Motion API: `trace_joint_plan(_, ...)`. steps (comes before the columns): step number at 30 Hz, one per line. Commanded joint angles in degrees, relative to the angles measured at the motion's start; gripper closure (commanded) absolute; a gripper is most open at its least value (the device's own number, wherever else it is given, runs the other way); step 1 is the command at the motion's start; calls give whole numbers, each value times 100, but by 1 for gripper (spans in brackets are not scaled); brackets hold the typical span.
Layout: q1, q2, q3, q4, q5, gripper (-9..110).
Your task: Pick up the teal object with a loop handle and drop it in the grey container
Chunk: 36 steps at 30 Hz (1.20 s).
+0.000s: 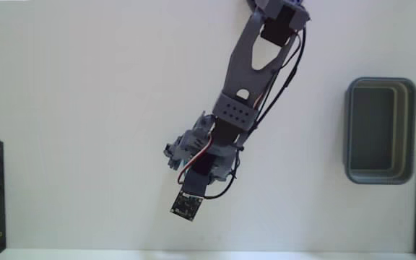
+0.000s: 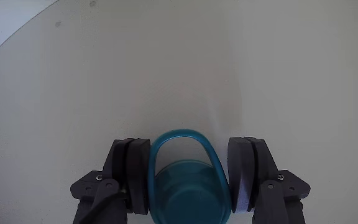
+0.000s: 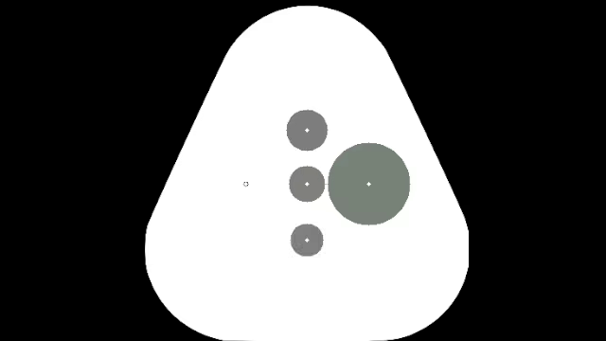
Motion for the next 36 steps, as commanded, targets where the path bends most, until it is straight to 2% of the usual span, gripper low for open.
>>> trace_joint_plan(1, 98, 166, 30, -58, 26, 34)
trace_joint_plan(27, 98, 168, 22, -48, 26, 36)
trace_joint_plan(36, 98, 218, -379, 403, 26, 36)
